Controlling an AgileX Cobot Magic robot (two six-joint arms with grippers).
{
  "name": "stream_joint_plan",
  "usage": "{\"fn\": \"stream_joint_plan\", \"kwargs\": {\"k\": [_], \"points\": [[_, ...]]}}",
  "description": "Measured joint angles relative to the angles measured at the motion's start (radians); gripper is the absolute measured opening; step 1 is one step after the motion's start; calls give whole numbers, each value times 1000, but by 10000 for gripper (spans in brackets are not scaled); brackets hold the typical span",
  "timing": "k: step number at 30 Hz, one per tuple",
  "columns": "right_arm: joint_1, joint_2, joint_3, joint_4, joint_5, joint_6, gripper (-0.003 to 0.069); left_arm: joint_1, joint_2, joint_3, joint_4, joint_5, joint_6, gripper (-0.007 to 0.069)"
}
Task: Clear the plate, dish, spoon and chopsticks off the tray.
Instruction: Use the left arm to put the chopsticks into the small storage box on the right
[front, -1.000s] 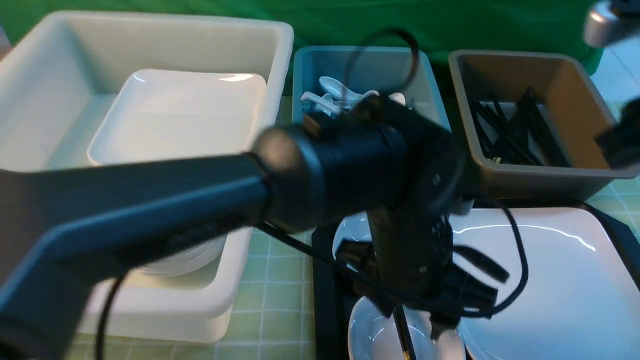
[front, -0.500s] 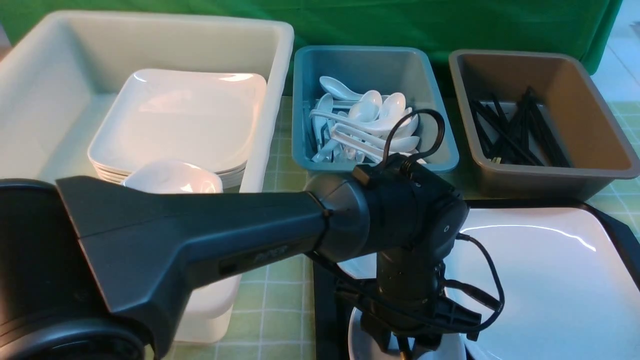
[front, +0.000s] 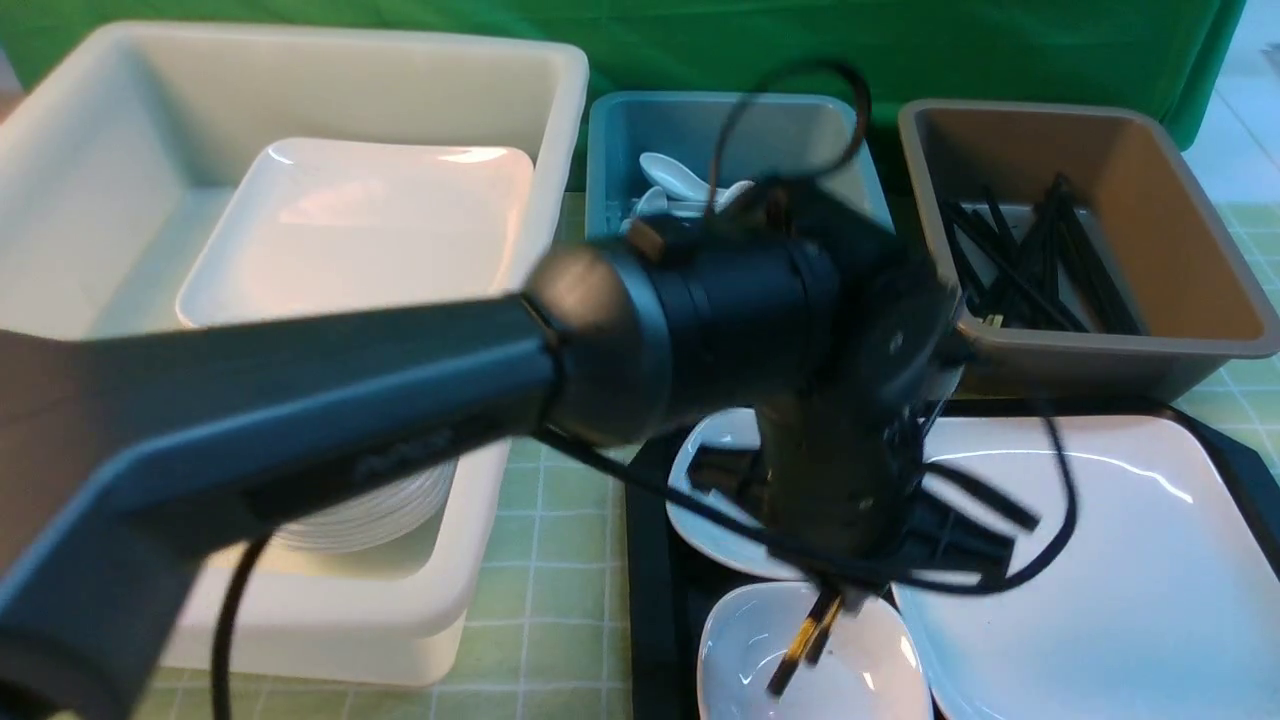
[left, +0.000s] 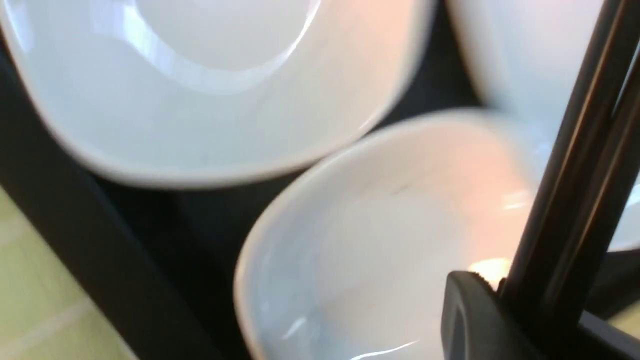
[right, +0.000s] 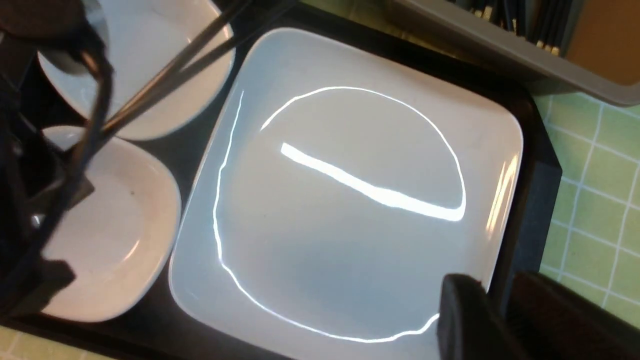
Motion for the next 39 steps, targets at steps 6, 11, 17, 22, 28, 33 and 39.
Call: {"fn": "stream_joint_plan", "kwargs": {"k": [6,11,17,22,28,33,39], "points": [[0,0,0,0,-37,7,126,48,75,-283,-8,32,108,13],[0,0,-5,0,-73,36,125,115,233,-547,-72,42,188,13],[0,0,-5,0,-93,82,11,162,480,-901,-165,-40,277,13],[0,-9,-5,0,-109,86,8,166,589,-1014,-203,-192,333,13],[0,-39,-5,0,-116,90,8,169,638,-1015,-209,-425,356,13],[0,-49,-5,0,-118,91,7,172,671,-1015,-214,-571,362,13],[0,-49,-5,0,-176,91,8,172,720,-1015,-215,-700,371,13]]}}
